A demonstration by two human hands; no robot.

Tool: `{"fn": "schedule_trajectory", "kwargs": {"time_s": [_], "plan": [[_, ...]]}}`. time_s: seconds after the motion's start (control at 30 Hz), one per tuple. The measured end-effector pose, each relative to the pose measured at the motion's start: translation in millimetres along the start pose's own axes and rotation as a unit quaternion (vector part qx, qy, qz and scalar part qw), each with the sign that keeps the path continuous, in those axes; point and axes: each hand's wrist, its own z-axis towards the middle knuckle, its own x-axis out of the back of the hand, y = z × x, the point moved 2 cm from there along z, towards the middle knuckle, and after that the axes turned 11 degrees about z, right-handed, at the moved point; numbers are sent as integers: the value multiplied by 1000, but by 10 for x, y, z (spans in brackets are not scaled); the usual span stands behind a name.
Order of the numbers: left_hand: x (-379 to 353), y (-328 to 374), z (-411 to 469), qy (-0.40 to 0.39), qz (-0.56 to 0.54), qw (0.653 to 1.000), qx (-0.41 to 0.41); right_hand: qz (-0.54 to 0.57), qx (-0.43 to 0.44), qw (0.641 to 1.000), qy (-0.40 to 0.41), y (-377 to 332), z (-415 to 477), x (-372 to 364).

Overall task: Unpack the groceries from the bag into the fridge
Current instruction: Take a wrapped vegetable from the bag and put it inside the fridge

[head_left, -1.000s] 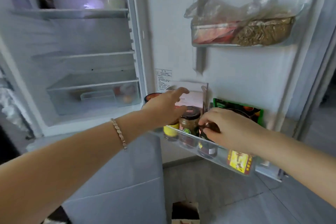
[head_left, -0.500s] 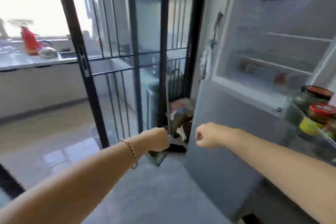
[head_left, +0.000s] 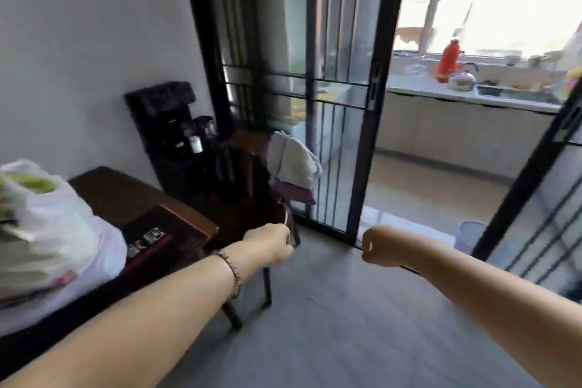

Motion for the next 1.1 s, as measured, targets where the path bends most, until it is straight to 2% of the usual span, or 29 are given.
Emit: {"fn": "schedule_trajectory", "kwargs": {"time_s": [0.1, 0.27, 0.5, 0.7, 0.93, 1.03, 1.1], "plan": [[-73, -1227, -352, 23, -28, 994, 101, -11, 82, 996, -20, -1145, 462, -86], [-173, -2942, -1038, 10, -44, 977, 208, -11, 195, 979, -54, -3037, 906, -334], [-423, -4611, -1796, 23, -138, 929, 343, -55, 361, 929, -61, -5125, 1122, -490], [-715, -5504, -2215, 56, -195, 882, 425, -78, 480, 870, -83, -6154, 1178, -440], [-967, -6078, -2701, 124, -219, 791, 558, -42, 581, 808, -93, -7144, 1108, -294], [-1147, -6245, -2921, 160, -253, 728, 617, -35, 608, 784, -120, -7548, 1064, -537], [-1299, -6357, -3022, 163, -263, 711, 631, -35, 610, 776, -156, -7752, 1063, -775]]}}
